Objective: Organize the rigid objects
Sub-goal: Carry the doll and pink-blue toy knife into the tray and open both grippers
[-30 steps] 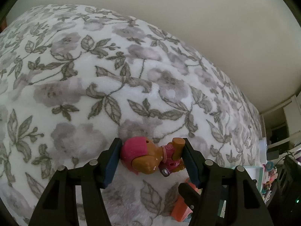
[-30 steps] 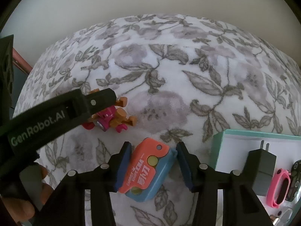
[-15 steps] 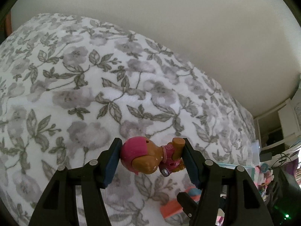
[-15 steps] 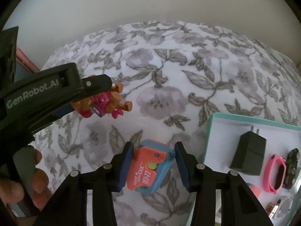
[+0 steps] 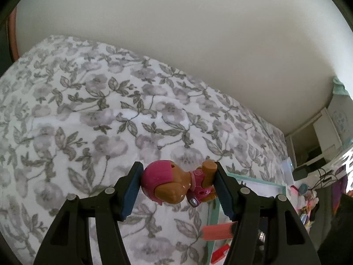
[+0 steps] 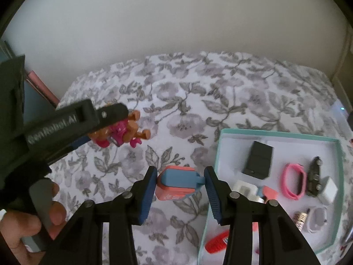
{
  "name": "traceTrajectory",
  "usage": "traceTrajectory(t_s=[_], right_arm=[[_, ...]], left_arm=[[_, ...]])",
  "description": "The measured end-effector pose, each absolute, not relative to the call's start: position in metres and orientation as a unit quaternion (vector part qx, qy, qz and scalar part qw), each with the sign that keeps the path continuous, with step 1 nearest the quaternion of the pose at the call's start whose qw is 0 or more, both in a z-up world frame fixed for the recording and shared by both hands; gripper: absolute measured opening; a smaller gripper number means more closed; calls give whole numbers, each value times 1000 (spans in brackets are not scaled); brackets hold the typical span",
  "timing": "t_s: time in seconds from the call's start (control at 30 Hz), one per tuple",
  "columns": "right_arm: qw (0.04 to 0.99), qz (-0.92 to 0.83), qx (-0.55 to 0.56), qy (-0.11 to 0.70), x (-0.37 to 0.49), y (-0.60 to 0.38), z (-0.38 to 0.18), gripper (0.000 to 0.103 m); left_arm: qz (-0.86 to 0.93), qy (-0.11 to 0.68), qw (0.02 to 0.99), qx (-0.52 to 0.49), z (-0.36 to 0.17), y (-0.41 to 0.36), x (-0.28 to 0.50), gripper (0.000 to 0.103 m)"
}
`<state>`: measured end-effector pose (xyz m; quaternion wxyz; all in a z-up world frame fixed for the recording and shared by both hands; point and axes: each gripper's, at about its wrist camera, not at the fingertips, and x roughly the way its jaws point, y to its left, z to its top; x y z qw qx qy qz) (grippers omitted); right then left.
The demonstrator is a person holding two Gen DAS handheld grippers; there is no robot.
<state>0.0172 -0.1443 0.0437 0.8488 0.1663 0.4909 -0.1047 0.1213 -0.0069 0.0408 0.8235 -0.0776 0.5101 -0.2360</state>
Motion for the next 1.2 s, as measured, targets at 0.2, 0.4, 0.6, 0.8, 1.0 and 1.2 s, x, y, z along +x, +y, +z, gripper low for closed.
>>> traceTrajectory(t_s=[0.2, 0.4, 0.6, 0.8, 1.0, 1.2], right_arm=[[860, -116, 174, 464, -17, -151, 74, 47], [868, -135, 183, 441, -54, -162, 90, 47], [873, -154, 197, 420, -86, -177, 92, 47], [872, -173, 223, 401, -117, -200, 86, 47], [858, -202, 259, 394, -142, -233, 70, 47], [843, -240, 259, 405, -161, -257, 59, 47]], left_arm=[[-239, 487, 839, -45, 59, -1, 85, 65], [-260, 458, 850, -10, 78, -16, 51, 65], [-285, 443, 850, 22, 86, -40, 20, 65], [-308, 443, 841, 43, 83, -66, 2, 65], [-318, 448, 833, 66, 75, -88, -11, 65], [-331, 458, 819, 100, 58, -114, -28, 65]])
